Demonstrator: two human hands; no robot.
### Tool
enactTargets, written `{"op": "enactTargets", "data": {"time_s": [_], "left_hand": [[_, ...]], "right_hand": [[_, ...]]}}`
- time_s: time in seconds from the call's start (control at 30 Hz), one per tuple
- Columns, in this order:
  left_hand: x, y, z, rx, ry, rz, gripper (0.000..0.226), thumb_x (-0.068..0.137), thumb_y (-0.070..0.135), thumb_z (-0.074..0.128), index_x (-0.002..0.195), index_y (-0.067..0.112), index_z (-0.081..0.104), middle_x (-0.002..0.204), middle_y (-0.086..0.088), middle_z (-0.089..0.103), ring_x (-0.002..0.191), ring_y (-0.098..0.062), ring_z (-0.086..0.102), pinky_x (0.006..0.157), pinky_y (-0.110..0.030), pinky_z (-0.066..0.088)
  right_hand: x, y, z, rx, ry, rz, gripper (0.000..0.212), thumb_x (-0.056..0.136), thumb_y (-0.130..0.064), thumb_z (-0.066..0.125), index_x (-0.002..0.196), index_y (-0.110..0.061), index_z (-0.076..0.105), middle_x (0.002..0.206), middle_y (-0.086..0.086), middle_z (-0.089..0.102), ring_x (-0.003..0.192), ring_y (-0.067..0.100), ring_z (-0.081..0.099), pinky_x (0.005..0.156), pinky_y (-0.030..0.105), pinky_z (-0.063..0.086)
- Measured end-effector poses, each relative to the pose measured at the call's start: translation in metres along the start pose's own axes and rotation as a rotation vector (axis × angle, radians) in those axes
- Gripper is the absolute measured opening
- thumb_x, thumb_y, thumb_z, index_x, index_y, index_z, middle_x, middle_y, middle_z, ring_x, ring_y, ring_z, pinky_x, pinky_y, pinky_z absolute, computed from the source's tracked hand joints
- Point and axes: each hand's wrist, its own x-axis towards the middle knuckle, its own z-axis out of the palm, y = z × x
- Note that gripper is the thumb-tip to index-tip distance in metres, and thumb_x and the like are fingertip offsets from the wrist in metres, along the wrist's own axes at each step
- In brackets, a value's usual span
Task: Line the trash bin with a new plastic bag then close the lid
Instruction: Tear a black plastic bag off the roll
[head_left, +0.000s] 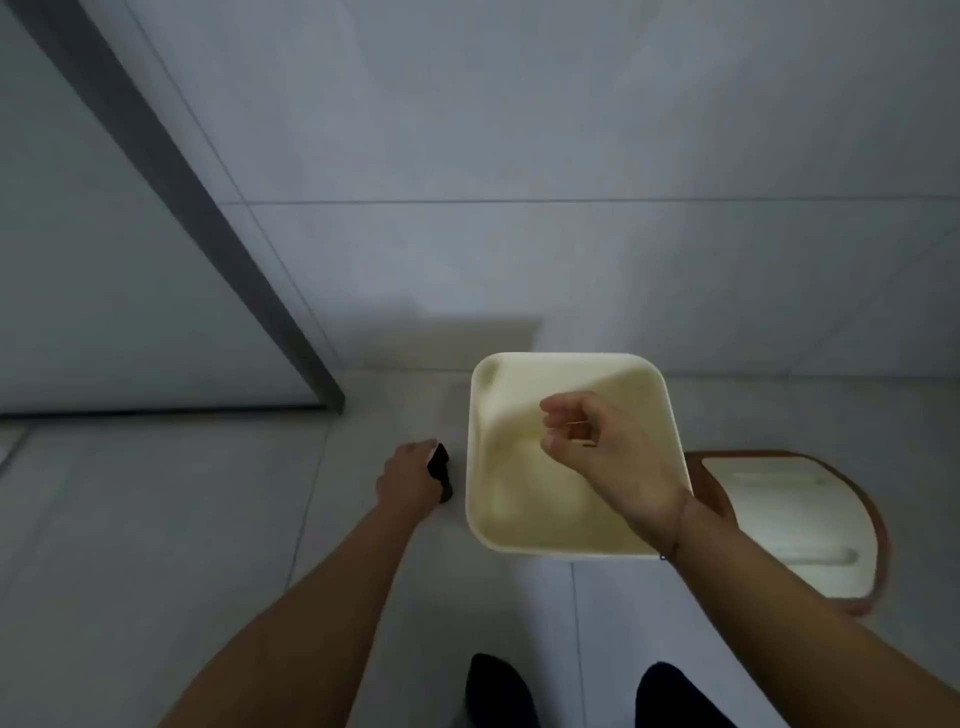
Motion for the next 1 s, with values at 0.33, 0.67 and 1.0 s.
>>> {"op": "enactTargets", "data": {"time_s": [0.33,0.67,1.0], "left_hand": [[0.008,-0.016,0.026,-0.043,0.153,-0.037,0.027,0.090,0.014,0.053,0.115,0.008,0.059,0.121,-0.014,0.060,0.104,-0.029,0.059,0.084,-0.032,0.044],[-0.089,0.066,-0.160,-0.667,0.419,0.381,0.008,0.087,0.023,0.062,0.081,0.025,0.065,0.077,0.010,0.064,0.067,0.006,0.061,0.054,-0.003,0.042],[-0.147,0.156,-0.150,-1.068,-0.184,0.369,0.043,0.082,0.008,0.068,0.120,0.018,0.053,0.099,0.003,0.060,0.091,-0.011,0.061,0.076,-0.024,0.052]], "right_hand": [[0.012,0.019,0.003,-0.016,0.009,0.046,0.027,0.082,-0.011,0.064,0.103,-0.027,0.061,0.102,-0.004,0.063,0.087,0.004,0.058,0.070,0.002,0.045],[-0.004,-0.057,-0.001,0.232,-0.100,0.251,0.037,0.087,-0.042,0.056,0.113,-0.016,0.057,0.118,0.012,0.060,0.102,0.023,0.063,0.088,0.035,0.054],[-0.037,-0.091,-0.019,0.684,-0.168,0.441,0.025,0.088,-0.017,0.059,0.112,-0.008,0.061,0.096,0.010,0.066,0.081,0.019,0.065,0.057,0.024,0.058]]}}
